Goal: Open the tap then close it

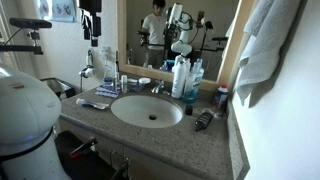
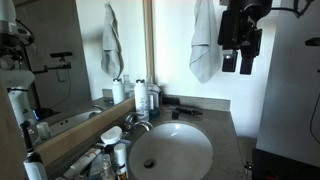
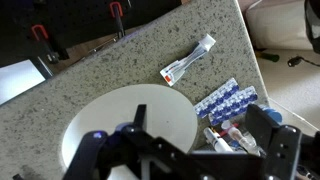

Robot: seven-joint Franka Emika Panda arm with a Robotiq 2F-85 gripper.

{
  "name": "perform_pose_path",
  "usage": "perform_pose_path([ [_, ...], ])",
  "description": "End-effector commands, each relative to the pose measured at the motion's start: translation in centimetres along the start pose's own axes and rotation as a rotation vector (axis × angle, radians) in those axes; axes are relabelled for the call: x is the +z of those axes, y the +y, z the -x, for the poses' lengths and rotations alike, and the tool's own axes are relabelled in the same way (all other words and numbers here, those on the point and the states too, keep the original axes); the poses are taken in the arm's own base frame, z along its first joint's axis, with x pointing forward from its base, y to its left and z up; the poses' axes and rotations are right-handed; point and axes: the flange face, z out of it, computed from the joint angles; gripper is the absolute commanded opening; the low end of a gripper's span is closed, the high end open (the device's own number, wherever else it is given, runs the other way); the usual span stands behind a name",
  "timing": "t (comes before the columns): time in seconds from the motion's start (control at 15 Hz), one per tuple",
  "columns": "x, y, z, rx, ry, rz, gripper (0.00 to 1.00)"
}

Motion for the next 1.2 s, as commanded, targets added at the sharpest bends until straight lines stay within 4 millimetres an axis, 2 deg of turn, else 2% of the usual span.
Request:
perform_pose_path([
  [0.0,-0.1,0.0,0.0,0.000,-0.001,0.001,1.00],
  [0.2,0.0,0.5,-2.4,-0.016,0.013,0.026,1.00],
  [0.4,0.3,1.4,-6.0,-0.067,0.041,0.069,1.00],
  [0.87,1.5,1.9,-17.3,-0.243,0.104,0.174,1.00],
  [1.13,3.6,2.2,-23.2,-0.370,0.115,0.179,1.00],
])
